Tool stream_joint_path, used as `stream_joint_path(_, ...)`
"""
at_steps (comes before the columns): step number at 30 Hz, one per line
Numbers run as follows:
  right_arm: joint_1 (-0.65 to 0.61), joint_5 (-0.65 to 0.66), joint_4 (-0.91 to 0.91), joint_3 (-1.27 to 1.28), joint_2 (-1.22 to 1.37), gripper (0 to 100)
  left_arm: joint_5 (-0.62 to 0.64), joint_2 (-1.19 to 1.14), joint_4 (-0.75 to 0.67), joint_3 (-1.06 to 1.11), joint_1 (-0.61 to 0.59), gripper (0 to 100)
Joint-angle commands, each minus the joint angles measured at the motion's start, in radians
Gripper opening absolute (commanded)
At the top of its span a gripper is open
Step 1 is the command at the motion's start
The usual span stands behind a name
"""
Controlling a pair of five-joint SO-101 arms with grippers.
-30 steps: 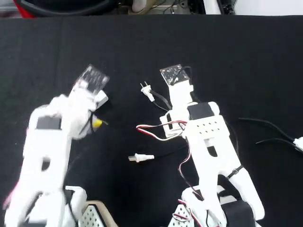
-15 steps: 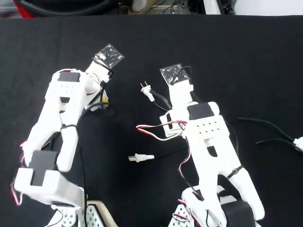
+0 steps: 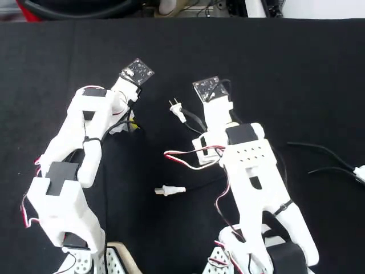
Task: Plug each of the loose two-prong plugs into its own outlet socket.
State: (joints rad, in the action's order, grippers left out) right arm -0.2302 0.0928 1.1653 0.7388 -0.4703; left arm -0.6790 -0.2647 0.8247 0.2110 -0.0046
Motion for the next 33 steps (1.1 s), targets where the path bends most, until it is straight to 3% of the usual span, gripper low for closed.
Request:
stream_joint_path(1,0.009,0.005,-0.046,0.016,-0.025,1.1,-0.011,0.003,0.009,-0.056,0.002,28)
stream_joint_path(5,0.009,0.005,-0.044,0.016,-0.025,1.1,-0.011,0.009,0.020,-0.048,-0.005,23)
stream_joint_path(11,0.009,0.005,-0.044,0.016,-0.027,1.1,-0.005,0.018,0.227,-0.113,0.033,2)
stream_joint_path(18,0.014,0.005,-0.044,0.016,-0.028,1.1,0.023,0.212,0.404,-0.028,0.131,3)
stream_joint_path(24,0.031,0.005,-0.032,0.015,-0.033,1.1,0.025,0.494,0.298,0.306,0.308,3)
stream_joint_path(33,0.269,0.061,0.161,-0.128,-0.033,1.1,0.023,0.689,0.152,0.588,0.545,3)
